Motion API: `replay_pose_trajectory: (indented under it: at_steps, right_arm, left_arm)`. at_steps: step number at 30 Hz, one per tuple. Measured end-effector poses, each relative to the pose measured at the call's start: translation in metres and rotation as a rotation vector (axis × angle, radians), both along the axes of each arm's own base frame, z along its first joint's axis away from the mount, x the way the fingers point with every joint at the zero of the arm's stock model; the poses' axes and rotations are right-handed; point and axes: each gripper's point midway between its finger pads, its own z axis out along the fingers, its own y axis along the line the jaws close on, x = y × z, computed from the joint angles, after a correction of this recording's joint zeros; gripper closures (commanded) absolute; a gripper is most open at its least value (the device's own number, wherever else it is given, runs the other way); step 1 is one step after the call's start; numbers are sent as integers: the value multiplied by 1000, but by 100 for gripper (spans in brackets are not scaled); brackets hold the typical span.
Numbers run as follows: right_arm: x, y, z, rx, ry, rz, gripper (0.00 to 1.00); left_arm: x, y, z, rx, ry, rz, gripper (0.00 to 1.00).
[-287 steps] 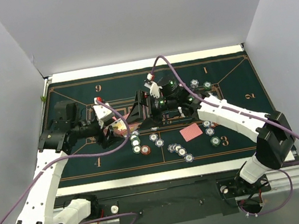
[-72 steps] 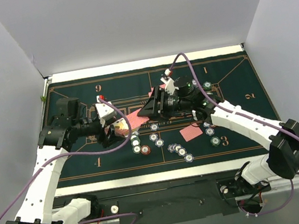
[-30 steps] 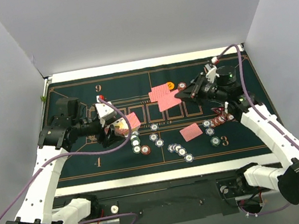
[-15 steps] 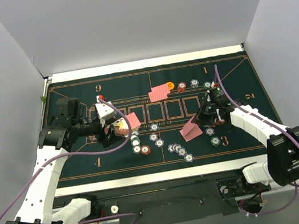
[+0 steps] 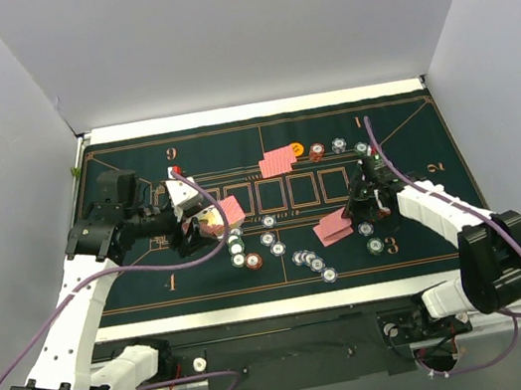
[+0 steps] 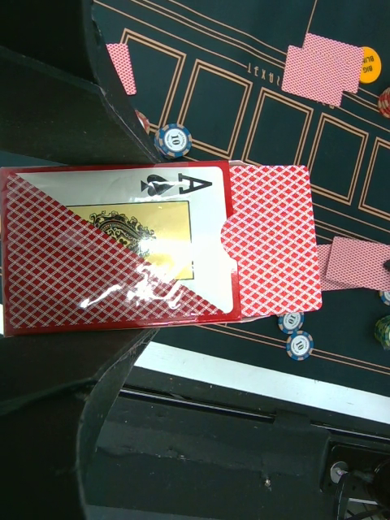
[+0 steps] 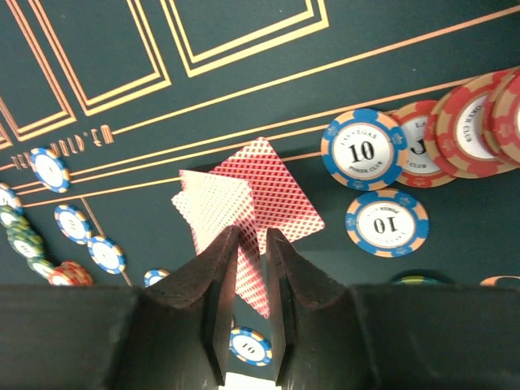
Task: Distribute texas hold em gaming equipment
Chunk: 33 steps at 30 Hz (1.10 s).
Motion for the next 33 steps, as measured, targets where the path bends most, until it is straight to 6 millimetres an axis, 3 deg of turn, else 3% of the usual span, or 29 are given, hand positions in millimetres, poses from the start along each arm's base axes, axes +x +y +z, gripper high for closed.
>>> replay_pose_trajectory:
  at_steps: [3, 8, 10, 13, 16, 18, 22, 25, 33]
  right_arm:
    - [-5, -4, -4, -22, 22, 0, 58]
    - [-13, -10, 1, -64, 46, 4, 51]
    - [-12, -11, 16, -72, 15, -1, 46]
    - [-4, -1, 59, -37, -98, 7, 33]
    - [4, 27, 114, 46, -225, 65, 27]
    - [4, 63, 156, 149, -306, 155, 24]
    - [-12, 123, 206, 355, -377, 308, 21]
    - [-25, 153, 217, 471, -351, 376, 20]
    - [-48, 209, 206, 564, -245, 488, 20]
  left_arm:
    - [0, 0, 0, 0, 0, 0, 58]
    - [0, 0, 0, 1, 0, 1, 58]
    - [0, 0, 0, 1, 0, 2, 58]
    - [0, 0, 0, 1, 0, 2, 58]
    - [0, 0, 0, 1, 1, 2, 58]
    - [0, 0, 0, 2, 1, 2, 58]
    - [1, 0, -1, 2, 5, 2, 58]
    - [1, 0, -2, 3, 10, 3, 58]
    - [1, 0, -2, 3, 10, 2, 58]
